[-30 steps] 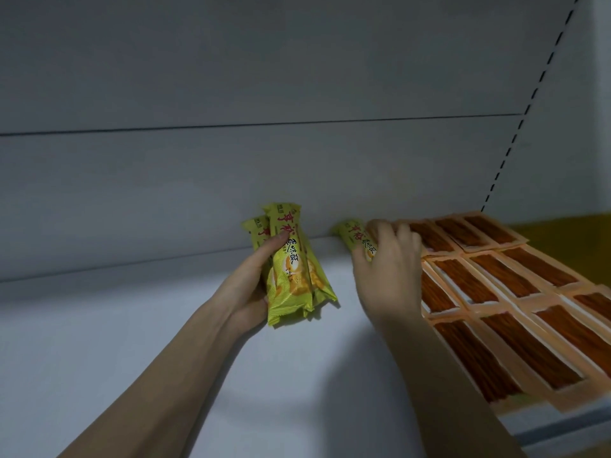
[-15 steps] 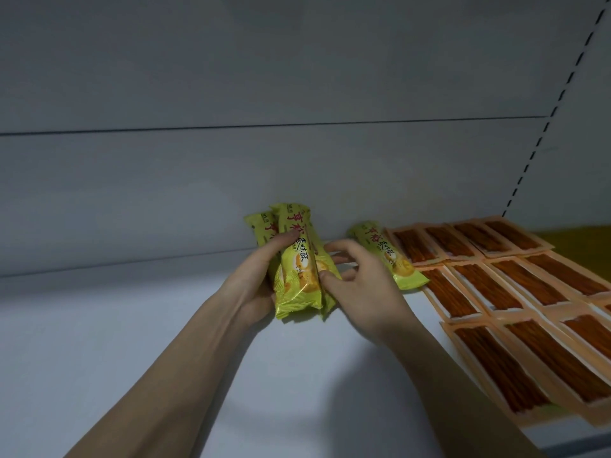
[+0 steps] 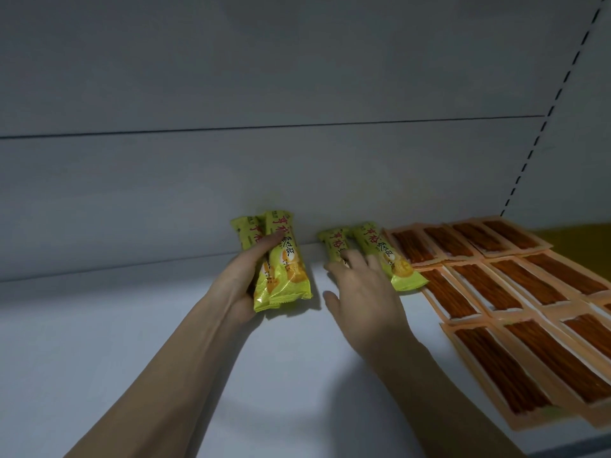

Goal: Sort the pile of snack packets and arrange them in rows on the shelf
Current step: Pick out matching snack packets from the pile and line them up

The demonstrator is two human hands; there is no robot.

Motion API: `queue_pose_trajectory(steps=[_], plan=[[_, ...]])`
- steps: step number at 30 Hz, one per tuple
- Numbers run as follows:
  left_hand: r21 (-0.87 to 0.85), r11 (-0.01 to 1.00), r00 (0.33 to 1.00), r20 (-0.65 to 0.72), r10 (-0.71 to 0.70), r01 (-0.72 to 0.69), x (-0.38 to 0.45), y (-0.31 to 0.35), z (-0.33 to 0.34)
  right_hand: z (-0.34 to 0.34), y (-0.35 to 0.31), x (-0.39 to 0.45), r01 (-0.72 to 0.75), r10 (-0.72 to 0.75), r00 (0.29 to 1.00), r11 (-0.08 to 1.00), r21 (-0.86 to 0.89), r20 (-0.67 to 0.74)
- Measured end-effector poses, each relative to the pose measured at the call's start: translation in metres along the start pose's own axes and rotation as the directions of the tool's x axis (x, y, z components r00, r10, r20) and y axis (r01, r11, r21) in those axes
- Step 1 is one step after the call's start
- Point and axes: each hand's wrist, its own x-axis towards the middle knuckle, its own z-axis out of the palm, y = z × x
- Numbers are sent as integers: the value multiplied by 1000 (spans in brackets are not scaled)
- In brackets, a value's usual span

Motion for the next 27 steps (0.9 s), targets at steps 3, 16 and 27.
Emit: queue_pose_trajectory(steps=[3, 16, 27], plan=[[18, 1000, 1000, 3, -10, 10, -1, -1, 2, 1, 3, 3, -52, 52, 999, 999, 14, -8], [54, 998, 999, 36, 12, -14, -6, -9, 11, 8, 9, 8, -53, 50, 994, 998, -28, -93], [57, 996, 993, 99, 60, -66, -14, -14, 18, -11, -6, 4, -49, 226, 962, 693, 719, -152]])
